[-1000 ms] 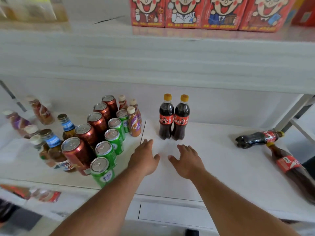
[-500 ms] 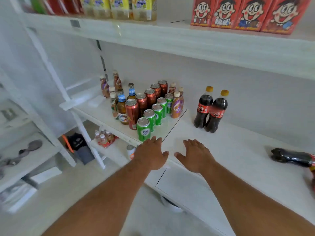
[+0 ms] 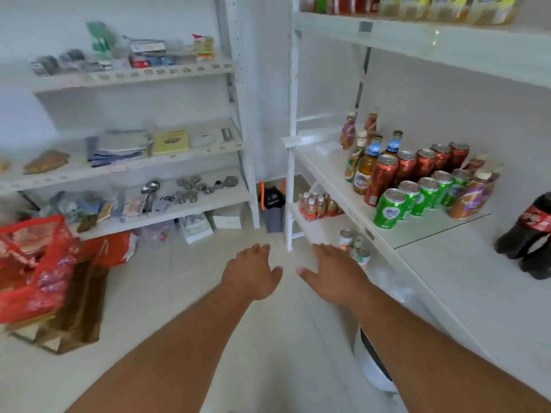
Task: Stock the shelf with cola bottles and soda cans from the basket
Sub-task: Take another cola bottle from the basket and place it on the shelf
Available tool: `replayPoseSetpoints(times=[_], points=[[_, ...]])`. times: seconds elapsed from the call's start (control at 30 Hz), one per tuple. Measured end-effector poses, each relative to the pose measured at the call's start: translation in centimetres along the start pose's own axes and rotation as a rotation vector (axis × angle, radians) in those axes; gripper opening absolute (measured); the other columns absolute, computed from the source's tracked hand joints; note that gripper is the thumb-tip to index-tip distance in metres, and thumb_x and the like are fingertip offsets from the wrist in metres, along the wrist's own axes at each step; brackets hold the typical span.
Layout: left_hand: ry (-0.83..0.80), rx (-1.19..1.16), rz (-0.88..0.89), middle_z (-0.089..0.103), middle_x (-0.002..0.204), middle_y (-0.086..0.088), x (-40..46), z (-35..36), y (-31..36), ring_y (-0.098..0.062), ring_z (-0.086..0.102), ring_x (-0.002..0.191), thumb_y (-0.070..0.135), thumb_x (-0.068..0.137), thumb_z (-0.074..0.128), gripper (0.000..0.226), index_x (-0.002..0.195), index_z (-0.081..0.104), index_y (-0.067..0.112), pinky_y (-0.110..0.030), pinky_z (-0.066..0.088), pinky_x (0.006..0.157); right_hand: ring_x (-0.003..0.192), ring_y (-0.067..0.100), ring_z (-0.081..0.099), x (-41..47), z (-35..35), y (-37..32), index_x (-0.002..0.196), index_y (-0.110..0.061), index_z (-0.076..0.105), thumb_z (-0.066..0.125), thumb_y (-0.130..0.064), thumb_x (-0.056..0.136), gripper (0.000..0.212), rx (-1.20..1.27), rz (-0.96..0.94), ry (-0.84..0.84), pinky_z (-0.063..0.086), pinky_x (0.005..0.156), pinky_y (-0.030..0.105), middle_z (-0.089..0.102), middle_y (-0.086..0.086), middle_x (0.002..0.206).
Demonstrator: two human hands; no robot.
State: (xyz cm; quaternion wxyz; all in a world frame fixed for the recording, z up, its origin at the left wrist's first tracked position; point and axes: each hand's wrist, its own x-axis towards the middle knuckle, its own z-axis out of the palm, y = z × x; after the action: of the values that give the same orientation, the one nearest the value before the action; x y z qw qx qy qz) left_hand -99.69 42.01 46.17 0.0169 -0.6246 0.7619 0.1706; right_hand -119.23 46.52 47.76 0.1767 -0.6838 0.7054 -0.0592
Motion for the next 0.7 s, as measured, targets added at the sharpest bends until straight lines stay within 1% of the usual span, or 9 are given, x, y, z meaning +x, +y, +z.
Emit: replayPoseSetpoints(times=[0.1,0.23,0.33,0.47,0.5,0.6,0.7], points=[[0.041,-0.042,-0.136,0.024,0.173,-0.005,-2.4,-0.6,-7.0,-0.029,0.029,0.156,0.061,0.101,0.044,0.079,0.166,0.022,0.020,-0.045,0.030,0.123,0.141,0.029,0.046,2.0,1.9,-6.1,0.152,-0.017,0.043,0.049,-0.064,0.099,0.071,-0.012,-0.125,-0.050,0.041,0.112,0.041,0.051,0.007,0.152],[0.095,-0.090,-0.327,0.029,0.171,-0.003,-5.9,-1.4,-16.2,-0.028,0.034,0.154,0.061,0.100,0.046,0.079,0.164,0.025,0.022,-0.046,0.034,0.121,0.144,0.028,0.043,4.7,5.3,-15.1,0.157,-0.017,0.038,0.048,-0.067,0.096,0.080,-0.034,-0.285,-0.120,0.041,0.115,0.042,0.047,0.005,0.158],[0.124,-0.116,-0.455,0.031,0.170,-0.002,-8.0,-2.2,-23.1,-0.028,0.035,0.153,0.062,0.099,0.046,0.078,0.164,0.026,0.023,-0.048,0.037,0.121,0.145,0.030,0.041,6.2,7.9,-22.4,0.159,-0.015,0.035,0.048,-0.066,0.097,0.081,-0.065,-0.383,-0.169,0.040,0.117,0.043,0.044,0.006,0.160],[0.152,-0.163,-0.562,0.032,0.170,-0.002,-10.5,-3.3,-32.0,-0.027,0.035,0.153,0.062,0.098,0.047,0.079,0.163,0.027,0.022,-0.049,0.039,0.120,0.137,0.030,0.049,7.6,11.3,-31.6,0.150,-0.016,0.045,0.049,-0.066,0.095,0.074,-0.091,-0.493,-0.200,0.046,0.110,0.043,0.054,0.006,0.148],[0.159,-0.172,-0.582,0.033,0.169,-0.001,-11.1,-3.7,-34.0,-0.027,0.037,0.152,0.062,0.098,0.048,0.079,0.163,0.028,0.022,-0.049,0.041,0.119,0.137,0.030,0.049,7.9,12.1,-33.7,0.149,-0.016,0.046,0.049,-0.066,0.096,0.073,-0.095,-0.512,-0.211,0.045,0.110,0.043,0.054,0.006,0.148],[0.173,-0.211,-0.642,0.039,0.166,-0.001,-12.8,-4.9,-39.2,-0.027,0.045,0.147,0.060,0.098,0.051,0.077,0.161,0.032,0.021,-0.046,0.047,0.112,0.147,0.030,0.040,8.6,14.0,-39.5,0.158,-0.014,0.036,0.050,-0.064,0.097,0.080,-0.110,-0.562,-0.245,0.039,0.118,0.043,0.044,0.008,0.160],[0.181,-0.259,-0.702,0.051,0.152,-0.003,-13.4,-5.7,-44.0,-0.027,0.054,0.135,0.060,0.096,0.052,0.069,0.151,0.044,0.020,-0.047,0.053,0.104,0.147,0.030,0.039,9.8,15.4,-44.4,0.158,-0.014,0.035,0.049,-0.064,0.098,0.080,-0.135,-0.616,-0.259,0.037,0.119,0.043,0.042,0.008,0.162]])
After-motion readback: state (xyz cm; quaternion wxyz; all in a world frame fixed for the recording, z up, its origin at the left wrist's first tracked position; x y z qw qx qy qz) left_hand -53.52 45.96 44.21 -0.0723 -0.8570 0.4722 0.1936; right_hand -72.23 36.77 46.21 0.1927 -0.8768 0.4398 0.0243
